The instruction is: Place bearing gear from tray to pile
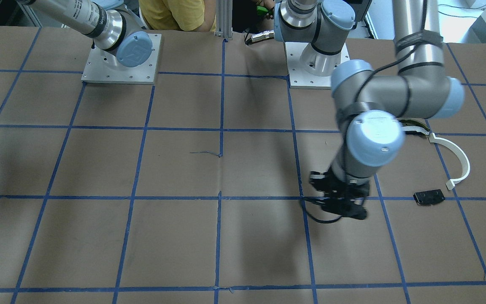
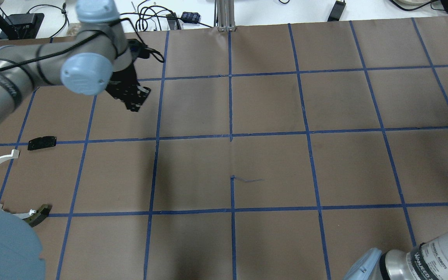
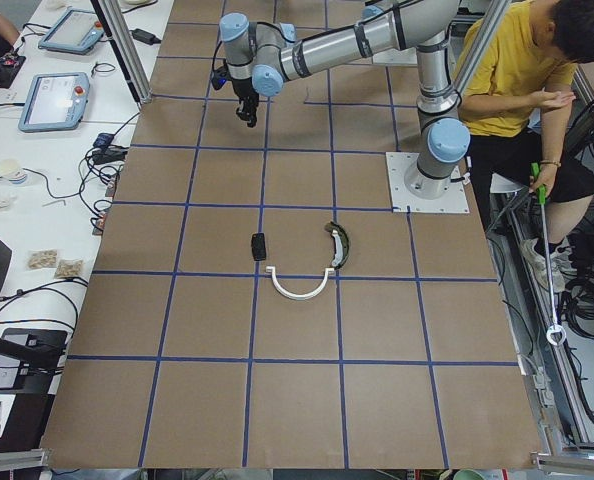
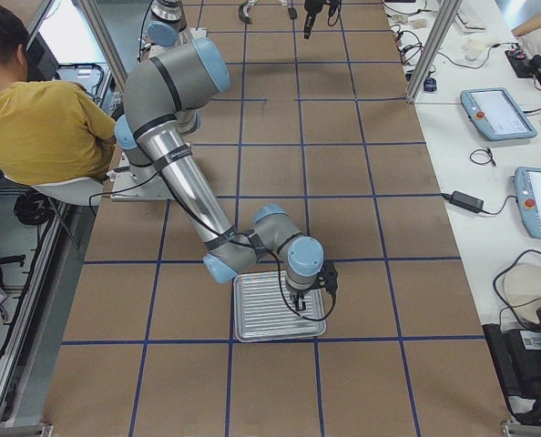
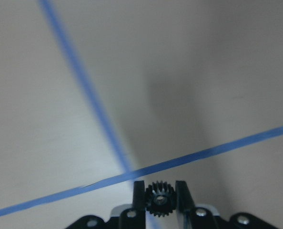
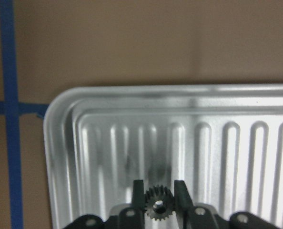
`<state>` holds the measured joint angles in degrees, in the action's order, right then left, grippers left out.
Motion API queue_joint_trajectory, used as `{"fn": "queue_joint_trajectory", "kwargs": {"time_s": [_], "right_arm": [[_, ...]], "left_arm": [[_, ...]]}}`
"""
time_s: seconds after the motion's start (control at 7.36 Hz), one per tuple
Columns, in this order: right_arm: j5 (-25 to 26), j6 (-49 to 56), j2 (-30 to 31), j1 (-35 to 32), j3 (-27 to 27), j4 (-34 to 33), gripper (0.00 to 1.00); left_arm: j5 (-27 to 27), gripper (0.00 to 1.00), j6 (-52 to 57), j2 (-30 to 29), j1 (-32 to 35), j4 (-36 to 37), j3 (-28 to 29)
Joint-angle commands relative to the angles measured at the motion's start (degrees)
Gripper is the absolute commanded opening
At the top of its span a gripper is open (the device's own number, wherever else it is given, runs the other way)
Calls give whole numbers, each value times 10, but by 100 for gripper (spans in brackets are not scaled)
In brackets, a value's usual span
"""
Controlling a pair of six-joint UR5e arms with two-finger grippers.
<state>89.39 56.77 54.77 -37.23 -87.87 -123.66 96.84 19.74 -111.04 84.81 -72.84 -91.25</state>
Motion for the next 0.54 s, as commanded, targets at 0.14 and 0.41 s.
{"fn": "queue_joint_trajectory", "kwargs": {"time_s": [0.14,0.41], "right_arm": [[0,-181,108,-127,-12,92,2],[-1,-375,155,-274,-47,98,2]], "left_arm": [[15,0,177,12,-231,-10,-24],[15,0,213,-1,-319,57,-80]]}}
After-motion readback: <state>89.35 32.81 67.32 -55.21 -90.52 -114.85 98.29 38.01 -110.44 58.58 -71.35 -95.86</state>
